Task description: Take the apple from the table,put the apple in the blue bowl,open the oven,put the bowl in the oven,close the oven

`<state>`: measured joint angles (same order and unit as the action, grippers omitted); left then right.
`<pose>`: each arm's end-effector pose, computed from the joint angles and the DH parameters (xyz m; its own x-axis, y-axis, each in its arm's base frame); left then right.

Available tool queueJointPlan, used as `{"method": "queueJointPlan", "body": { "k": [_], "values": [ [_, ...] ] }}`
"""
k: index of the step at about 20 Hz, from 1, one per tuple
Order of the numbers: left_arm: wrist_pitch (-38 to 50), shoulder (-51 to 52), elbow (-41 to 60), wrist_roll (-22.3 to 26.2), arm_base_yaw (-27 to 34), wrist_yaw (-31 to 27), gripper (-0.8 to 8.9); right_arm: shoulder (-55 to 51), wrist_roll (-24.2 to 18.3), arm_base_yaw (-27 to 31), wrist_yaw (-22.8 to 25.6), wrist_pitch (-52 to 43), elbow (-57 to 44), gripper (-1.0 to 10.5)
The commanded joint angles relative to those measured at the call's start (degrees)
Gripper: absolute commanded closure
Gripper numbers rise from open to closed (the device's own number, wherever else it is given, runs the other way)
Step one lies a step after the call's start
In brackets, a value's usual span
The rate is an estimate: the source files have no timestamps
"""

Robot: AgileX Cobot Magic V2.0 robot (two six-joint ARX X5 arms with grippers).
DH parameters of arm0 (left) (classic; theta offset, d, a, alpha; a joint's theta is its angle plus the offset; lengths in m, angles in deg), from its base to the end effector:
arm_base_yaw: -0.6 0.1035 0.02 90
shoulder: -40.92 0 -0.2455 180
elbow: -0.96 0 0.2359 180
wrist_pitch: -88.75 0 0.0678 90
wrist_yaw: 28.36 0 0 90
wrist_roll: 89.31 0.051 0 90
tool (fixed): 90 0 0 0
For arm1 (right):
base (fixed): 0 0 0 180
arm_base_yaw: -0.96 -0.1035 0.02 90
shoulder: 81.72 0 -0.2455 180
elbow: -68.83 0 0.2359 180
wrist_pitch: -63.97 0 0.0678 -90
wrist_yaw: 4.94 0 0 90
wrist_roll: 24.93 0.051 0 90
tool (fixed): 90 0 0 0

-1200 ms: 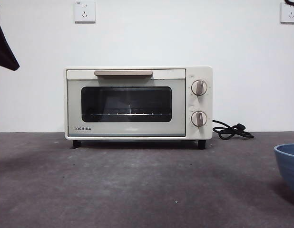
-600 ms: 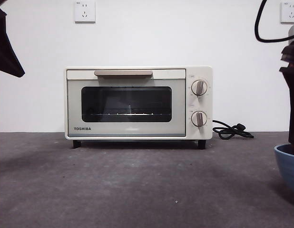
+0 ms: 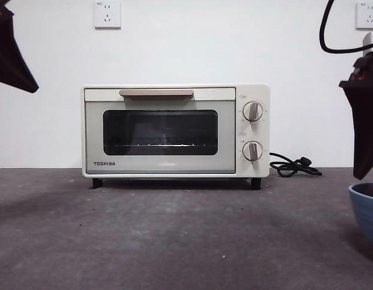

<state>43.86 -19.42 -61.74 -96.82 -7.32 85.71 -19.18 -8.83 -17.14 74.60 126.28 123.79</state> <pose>0.2135 -0.0507 0.2492 0.6102 -0.4967 -0.6172 0.3324 0.8677 -0.3696 0.1693 0.0651 0.1795 0.2650 0.2776 -0.9234 -0.1030 0.9603 0.2591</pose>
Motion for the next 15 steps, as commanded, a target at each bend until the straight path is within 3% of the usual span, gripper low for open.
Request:
{"method": "queueJointPlan", "body": {
  "k": [1, 4, 6, 9, 15],
  "values": [
    [2.62, -1.29, -1.03, 0.17, -0.9, 1.29, 8.19, -2.03, 0.59, -0.72, -0.02, 0.33, 2.75, 3.8],
    [3.04, -4.98, -5.84, -0.04, -2.25, 1.97, 8.19, -5.38, 0.68, -0.74, -0.09, 1.38, 7.34, 4.1],
    [3.04, -8.66, -10.32, -0.04, -2.67, 1.92, 8.19, -7.39, 0.61, -0.74, -0.02, 3.41, 10.82, 5.9],
    [2.91, -15.65, -17.75, -0.02, -2.89, 2.89, 8.19, -10.32, 0.22, -0.74, -0.02, 5.07, 14.12, 9.5],
    [2.97, -30.71, -31.93, -0.83, -3.26, 10.91, 8.19, -15.76, 0.24, -0.74, 0.0, 7.13, 15.12, 9.6]
  ]
}}
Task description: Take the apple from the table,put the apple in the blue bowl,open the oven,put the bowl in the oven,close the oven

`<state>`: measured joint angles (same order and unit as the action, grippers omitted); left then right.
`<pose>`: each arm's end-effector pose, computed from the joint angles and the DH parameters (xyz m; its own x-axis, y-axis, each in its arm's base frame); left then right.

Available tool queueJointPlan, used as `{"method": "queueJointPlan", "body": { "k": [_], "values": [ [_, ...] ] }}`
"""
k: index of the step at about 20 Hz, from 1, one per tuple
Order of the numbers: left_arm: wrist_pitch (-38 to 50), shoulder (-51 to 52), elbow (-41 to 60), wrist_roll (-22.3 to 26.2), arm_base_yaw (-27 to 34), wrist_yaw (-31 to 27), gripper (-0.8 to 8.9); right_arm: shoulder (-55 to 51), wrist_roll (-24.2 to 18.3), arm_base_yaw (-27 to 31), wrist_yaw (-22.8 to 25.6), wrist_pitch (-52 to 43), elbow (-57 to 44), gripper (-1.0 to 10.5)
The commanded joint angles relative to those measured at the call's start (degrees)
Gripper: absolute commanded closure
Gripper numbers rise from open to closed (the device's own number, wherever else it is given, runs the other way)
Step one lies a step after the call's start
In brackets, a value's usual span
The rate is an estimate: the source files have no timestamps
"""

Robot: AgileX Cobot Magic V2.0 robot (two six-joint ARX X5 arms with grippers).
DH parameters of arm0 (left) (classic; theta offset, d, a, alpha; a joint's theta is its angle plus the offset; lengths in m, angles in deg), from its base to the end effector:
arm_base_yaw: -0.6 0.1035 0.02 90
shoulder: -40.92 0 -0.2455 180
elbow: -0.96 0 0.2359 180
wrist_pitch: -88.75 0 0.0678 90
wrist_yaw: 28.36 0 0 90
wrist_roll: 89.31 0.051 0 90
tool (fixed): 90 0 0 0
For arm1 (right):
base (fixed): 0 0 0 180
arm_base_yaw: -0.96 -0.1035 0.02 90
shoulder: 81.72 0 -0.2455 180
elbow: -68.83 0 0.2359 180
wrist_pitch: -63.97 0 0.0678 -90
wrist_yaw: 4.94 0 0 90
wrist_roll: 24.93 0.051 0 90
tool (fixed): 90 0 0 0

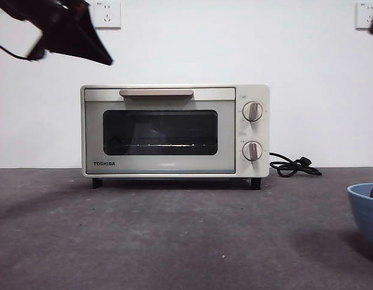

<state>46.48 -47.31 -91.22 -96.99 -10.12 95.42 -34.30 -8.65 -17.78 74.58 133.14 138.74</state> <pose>0.3231 -0.0900 0.2968 0.5373 -0.6676 -0.5154 0.4966 0.7443 -0.4465 0.1417 0.0579 0.2887 0.5804 0.3890 -0.7154 -0.2235 0.9209 0.3194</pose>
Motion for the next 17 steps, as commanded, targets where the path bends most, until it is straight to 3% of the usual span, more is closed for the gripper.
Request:
{"method": "queueJointPlan", "body": {
  "k": [1, 7, 17],
  "values": [
    [0.33, -5.01, -4.74, -1.42, -0.9, 1.18, 8.19, -1.16, 0.09, -0.11, 0.02, 0.7, 0.17, 9.6],
    [0.7, -13.99, -13.75, -5.86, -1.38, 1.16, 8.19, -3.37, 0.15, -0.11, 0.0, 1.31, 0.17, 9.6],
    [0.72, -17.88, -14.29, -8.41, -1.38, -3.5, 8.19, -4.22, 0.35, -0.11, 0.02, 2.69, 0.17, 9.6]
  ]
}}
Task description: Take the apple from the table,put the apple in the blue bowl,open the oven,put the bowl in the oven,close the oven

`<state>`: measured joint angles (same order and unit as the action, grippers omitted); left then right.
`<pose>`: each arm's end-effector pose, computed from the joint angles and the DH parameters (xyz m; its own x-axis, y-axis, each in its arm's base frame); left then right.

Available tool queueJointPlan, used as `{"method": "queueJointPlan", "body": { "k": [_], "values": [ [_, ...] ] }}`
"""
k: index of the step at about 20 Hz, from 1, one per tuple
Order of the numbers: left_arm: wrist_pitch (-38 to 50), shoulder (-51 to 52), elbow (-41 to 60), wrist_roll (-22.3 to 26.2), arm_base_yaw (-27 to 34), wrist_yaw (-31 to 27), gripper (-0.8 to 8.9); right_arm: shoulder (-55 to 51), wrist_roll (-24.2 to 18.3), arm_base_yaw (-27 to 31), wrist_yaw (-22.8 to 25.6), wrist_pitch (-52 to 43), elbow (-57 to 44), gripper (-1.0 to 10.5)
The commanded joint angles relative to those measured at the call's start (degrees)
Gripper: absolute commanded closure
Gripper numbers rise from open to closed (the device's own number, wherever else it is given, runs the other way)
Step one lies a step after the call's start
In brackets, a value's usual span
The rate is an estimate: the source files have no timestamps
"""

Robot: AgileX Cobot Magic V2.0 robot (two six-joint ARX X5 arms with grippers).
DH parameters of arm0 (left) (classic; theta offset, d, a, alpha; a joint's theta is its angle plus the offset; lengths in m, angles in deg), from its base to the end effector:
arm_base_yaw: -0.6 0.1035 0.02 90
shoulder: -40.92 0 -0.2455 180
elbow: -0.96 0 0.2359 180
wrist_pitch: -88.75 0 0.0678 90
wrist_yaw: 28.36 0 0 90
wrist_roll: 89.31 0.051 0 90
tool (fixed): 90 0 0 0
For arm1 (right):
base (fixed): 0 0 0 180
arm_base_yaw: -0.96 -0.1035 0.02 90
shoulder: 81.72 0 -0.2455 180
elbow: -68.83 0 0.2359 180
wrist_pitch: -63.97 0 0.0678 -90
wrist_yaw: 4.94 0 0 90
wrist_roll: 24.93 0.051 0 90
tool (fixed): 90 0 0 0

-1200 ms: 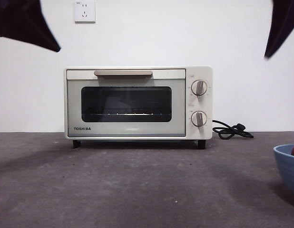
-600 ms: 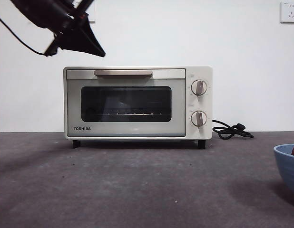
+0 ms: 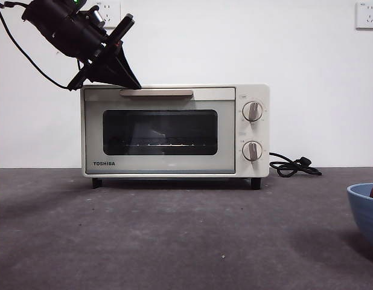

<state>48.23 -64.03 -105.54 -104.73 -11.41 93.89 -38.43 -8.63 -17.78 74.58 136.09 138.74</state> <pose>0.3909 -0.1110 0.2773 0.5321 -0.6588 -0.5319 0.3973 0.7490 -0.5302 0.1247 0.0521 0.2934 0.5942 0.3937 -0.7014 -0.2295 0.9188 0.3212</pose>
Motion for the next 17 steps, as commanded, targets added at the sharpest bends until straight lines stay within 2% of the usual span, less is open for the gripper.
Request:
{"method": "queueJointPlan", "body": {
  "k": [1, 4, 12, 14, 17],
  "values": [
    [-1.92, -1.16, 0.02, -0.63, -0.09, -2.27, 8.19, -0.09, 0.33, -0.11, 0.0, -0.28, 0.17, 9.6],
    [-6.62, -1.18, 0.02, 1.6, -0.52, -2.34, 8.19, -0.09, 0.31, -0.11, 0.0, -0.31, 0.17, 9.6],
    [-20.11, -0.77, 0.33, 11.02, -2.29, -9.99, 8.19, -0.09, 0.28, -0.11, 0.02, -0.39, 0.17, 9.6],
    [-21.07, 0.04, 1.25, 13.11, -3.13, -10.03, 8.19, -0.09, 0.31, -0.11, 0.0, -0.37, 0.17, 9.6],
    [-18.08, 2.86, 5.18, 12.79, -3.69, -10.03, 8.19, -0.09, 0.31, -0.11, 0.0, -0.37, 0.17, 9.6]
  ]
}}
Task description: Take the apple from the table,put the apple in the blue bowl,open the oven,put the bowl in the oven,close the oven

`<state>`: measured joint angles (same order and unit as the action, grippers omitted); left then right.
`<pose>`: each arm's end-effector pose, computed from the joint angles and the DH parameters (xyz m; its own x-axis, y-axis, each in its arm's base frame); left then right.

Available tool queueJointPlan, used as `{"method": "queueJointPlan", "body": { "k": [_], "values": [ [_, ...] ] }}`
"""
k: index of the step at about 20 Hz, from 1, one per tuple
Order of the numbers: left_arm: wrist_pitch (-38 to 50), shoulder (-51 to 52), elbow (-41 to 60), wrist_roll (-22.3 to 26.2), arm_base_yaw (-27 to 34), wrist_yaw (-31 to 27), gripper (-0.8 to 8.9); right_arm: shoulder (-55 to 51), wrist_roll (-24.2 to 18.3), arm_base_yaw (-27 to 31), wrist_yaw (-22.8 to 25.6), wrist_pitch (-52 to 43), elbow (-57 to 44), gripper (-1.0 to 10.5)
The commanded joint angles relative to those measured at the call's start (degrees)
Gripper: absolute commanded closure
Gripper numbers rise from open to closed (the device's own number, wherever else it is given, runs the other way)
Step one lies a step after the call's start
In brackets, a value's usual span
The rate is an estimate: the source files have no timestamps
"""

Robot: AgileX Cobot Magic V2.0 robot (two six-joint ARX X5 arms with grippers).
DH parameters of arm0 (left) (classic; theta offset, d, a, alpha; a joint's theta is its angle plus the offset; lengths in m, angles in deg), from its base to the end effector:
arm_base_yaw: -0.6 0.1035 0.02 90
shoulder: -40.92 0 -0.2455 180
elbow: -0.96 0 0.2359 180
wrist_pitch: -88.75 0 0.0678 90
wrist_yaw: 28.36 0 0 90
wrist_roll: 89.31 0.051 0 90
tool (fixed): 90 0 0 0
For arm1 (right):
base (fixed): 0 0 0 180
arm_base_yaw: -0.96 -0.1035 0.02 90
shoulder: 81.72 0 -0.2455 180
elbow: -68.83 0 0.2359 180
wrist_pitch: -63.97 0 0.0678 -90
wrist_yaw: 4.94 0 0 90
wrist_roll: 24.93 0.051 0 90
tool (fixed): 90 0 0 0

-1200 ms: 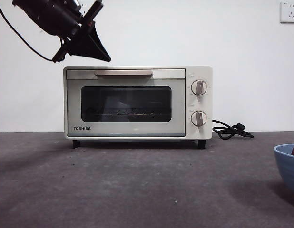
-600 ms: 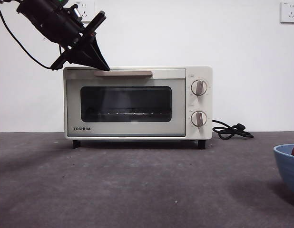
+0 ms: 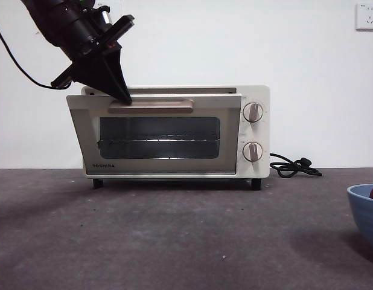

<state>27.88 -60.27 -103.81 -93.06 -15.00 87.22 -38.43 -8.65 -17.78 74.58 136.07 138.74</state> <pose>0.3452 -0.1193 0.2633 0.3534 -0.5469 -0.7589 0.4133 0.8191 -0.3979 0.1248 0.0521 0.2934 0.5945 0.3938 -0.7011 -0.2299 0.9187 0.3210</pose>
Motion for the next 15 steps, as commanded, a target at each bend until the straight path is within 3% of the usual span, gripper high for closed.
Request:
{"method": "queueJointPlan", "body": {
  "k": [1, 8, 15],
  "values": [
    [4.0, 0.48, 5.79, 0.87, -0.22, -3.85, 8.19, -0.09, 0.33, -0.11, 0.02, -0.35, 0.17, 9.6],
    [17.07, 9.25, 24.98, -1.86, -0.5, -4.2, 8.19, -0.07, 0.24, -0.11, 0.04, -1.29, 0.17, 9.6],
    [17.07, 9.49, 27.47, -1.6, -4.46, -3.17, 8.19, -0.02, 0.26, -0.09, 0.66, -2.05, 0.17, 9.6]
  ]
}}
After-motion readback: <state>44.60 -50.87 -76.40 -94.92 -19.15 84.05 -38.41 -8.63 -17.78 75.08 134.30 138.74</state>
